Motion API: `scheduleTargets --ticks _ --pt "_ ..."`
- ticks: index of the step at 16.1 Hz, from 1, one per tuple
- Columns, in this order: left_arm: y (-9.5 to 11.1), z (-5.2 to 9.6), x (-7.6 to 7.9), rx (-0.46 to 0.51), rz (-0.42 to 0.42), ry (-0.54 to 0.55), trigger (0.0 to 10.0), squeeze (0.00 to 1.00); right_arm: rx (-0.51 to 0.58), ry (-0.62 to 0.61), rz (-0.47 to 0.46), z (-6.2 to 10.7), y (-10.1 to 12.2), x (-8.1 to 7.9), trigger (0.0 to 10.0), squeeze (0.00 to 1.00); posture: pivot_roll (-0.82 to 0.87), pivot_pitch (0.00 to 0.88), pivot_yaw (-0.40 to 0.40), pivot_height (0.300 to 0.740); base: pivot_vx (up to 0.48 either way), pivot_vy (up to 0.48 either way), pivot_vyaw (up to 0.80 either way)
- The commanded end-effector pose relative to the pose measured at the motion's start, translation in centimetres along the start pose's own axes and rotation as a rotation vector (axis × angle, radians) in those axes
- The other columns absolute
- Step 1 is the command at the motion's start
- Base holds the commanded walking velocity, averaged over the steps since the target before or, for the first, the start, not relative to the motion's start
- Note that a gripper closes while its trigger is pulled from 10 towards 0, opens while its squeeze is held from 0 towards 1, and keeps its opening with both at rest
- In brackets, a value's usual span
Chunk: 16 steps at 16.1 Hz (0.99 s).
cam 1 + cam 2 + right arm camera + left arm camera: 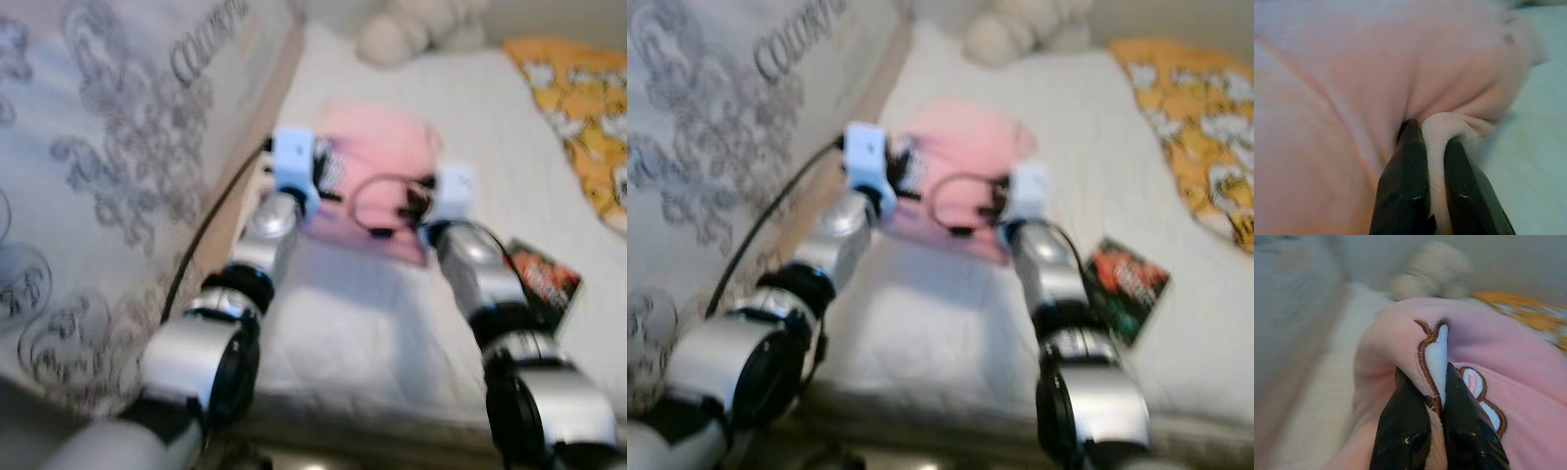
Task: Clean up the room
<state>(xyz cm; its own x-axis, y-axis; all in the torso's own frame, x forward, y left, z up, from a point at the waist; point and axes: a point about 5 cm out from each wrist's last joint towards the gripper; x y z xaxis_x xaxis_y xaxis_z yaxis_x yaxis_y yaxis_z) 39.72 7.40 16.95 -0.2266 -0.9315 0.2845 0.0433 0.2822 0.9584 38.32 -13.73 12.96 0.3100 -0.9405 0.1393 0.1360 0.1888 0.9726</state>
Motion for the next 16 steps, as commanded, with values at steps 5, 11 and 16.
scheduleTargets --ticks 5,11,16 --pt "0.7 1.4 -5.1 0.118 -0.106 0.278 10.0 0.0 -0.096 0.151 0.087 -0.5 -1.6 -2.3 10.0 0.0 0.12 0.0 -0.121 0.74 0.0 0.0 0.0" --pt "-2.9 3.4 -6.7 0.051 -0.089 0.437 10.0 0.0 -0.182 0.23 0.202 -0.3 -3.3 -3.7 10.0 0.0 0.16 0.0 -0.146 0.74 0.0 0.0 0.0" --pt "-5.0 2.7 -1.8 -0.023 -0.053 0.296 10.0 0.0 -0.215 0.21 0.352 0.1 -3.9 -2.2 10.0 0.0 0.15 0.0 -0.137 0.74 0.0 0.0 0.0"
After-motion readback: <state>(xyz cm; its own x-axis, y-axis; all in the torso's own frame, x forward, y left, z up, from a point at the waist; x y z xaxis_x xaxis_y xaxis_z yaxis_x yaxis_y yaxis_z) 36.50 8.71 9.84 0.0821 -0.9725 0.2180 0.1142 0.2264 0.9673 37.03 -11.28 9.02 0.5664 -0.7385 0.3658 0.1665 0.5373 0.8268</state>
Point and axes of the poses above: a point about 5 cm out from each wrist's last joint towards the gripper, its own z axis pointing back from the gripper into the wrist, its own y axis along the axis of the wrist's last joint, x = y × z, and after that the axes turned 14 degrees about z, right-handed
